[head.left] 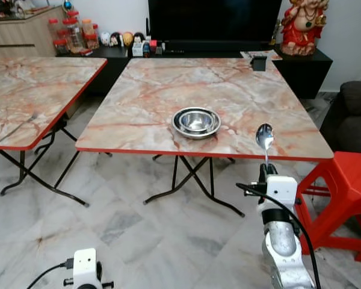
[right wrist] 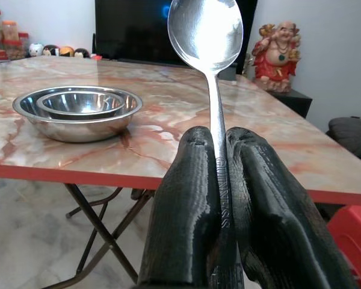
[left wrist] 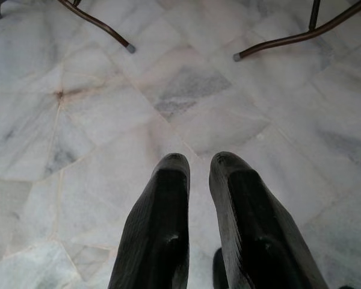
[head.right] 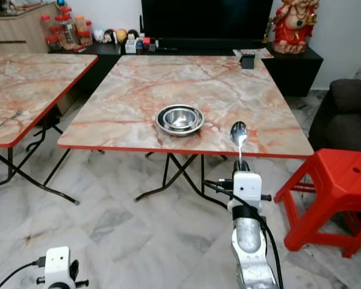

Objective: Setting the table

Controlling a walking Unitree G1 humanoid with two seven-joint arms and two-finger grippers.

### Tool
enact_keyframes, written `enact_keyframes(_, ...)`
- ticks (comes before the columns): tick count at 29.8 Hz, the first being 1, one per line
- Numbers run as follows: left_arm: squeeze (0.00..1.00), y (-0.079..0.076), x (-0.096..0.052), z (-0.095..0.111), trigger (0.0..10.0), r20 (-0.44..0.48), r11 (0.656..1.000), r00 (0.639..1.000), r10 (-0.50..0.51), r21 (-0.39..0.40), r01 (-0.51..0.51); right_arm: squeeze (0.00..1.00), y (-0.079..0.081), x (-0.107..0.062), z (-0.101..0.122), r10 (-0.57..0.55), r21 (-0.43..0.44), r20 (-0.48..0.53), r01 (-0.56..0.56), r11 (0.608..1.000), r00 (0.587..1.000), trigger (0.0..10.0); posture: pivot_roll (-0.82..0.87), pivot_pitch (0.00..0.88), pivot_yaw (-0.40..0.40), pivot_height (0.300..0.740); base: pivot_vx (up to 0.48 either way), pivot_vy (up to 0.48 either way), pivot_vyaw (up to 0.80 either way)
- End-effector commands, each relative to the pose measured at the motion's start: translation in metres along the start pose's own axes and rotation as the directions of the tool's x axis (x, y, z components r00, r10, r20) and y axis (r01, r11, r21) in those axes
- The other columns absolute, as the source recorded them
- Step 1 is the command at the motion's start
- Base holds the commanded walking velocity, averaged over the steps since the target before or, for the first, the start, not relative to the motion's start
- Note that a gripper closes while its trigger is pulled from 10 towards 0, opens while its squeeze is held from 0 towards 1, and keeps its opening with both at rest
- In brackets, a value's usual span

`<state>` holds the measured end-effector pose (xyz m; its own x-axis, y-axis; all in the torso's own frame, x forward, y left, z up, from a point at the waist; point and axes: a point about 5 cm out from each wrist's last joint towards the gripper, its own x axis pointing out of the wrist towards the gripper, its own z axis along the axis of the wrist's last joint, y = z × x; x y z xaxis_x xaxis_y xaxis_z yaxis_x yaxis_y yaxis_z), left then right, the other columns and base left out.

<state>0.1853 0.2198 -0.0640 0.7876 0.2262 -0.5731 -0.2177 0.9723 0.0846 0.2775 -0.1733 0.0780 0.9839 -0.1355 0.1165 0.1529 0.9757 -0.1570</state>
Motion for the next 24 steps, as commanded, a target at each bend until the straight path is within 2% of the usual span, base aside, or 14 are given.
enact_keyframes(1,0.0,0.0029,0.002,0.0041,10.0,0.01,1.0,1.0,0.008,0.0,-0.008,0.0,0.0022,0.0041,0.008,0.004,0.014,0.027,-0.005,1.0,1.0,10.0,-0.07,0.0,0.022,0.74,0.307,0.0,0.0)
enact_keyframes(13,0.0,0.0058,0.0039,0.0076,10.0,0.013,1.0,1.0,0.002,0.014,-0.002,0.0,0.0086,0.0083,0.0096,0.008,0.04,0.031,-0.01,0.999,0.999,10.0,-0.07,0.0,0.031,0.74,0.313,0.0,0.0)
enact_keyframes(24,0.0,0.0004,0.0038,0.0074,10.0,0.015,1.0,1.0,-0.01,0.01,0.01,0.0,0.0077,0.0081,0.01,0.012,0.038,0.034,-0.013,0.999,0.999,10.0,-0.07,0.0,0.027,0.74,0.323,0.0,0.0)
